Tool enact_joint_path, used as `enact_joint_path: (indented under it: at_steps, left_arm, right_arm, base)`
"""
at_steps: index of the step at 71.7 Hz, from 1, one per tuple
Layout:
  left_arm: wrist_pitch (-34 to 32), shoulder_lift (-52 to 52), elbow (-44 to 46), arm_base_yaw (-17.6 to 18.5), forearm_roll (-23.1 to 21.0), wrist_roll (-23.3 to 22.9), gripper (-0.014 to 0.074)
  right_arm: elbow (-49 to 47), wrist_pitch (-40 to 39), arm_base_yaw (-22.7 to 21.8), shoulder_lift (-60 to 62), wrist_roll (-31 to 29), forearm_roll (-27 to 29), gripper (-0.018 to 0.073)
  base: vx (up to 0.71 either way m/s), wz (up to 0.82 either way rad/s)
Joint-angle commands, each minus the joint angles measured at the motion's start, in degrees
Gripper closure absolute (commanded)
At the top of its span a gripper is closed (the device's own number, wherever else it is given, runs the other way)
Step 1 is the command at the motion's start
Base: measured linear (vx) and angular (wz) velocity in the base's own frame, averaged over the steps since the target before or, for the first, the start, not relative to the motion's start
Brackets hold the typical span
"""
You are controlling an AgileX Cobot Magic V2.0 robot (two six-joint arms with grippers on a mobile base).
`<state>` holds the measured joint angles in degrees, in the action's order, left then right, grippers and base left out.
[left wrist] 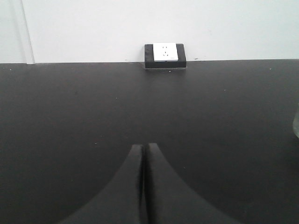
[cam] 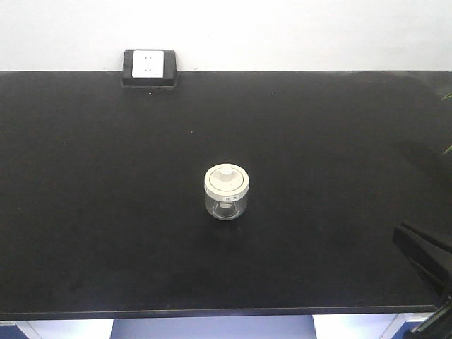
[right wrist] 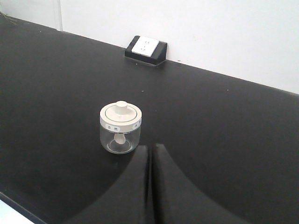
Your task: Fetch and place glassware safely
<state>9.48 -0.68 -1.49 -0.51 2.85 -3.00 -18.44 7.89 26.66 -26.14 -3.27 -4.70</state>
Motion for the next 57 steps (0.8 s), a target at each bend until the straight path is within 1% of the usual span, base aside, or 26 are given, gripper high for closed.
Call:
enact_joint_path:
  at_steps: [1, 44, 52, 57]
  left_arm:
    - [-3.68, -0.72, -1.79, 0.2, -0.48, 0.06, 0.0603]
    - [-3.62, -0.72, -1.79, 0.2, -0.48, 0.06, 0.0603]
    - [-3.62, -0.72, -1.79, 0.2, -0.48, 0.06, 0.0603]
    - [-3.62, -0.72, -1.79, 0.2, -0.48, 0.06, 0.0603]
  right_arm:
    - [-1.5, -4.14, -0.35, -0.16, -0.29, -0.21, 0.0563]
    - [-1.5, -4.54, -0.68, -0.16, -0.29, -0.27, 0.0563]
    - [-1.5, -1.98, -3.54, -0.16, 0.01, 0.4, 0.0563]
    - [-1.5, -0.56, -7.08, -0.16, 0.13, 1.28, 0.0563]
  base:
    - [0.0, 0.0]
    - [0.0, 0.0]
    - [0.0, 0.0]
    - [0.0, 0.0]
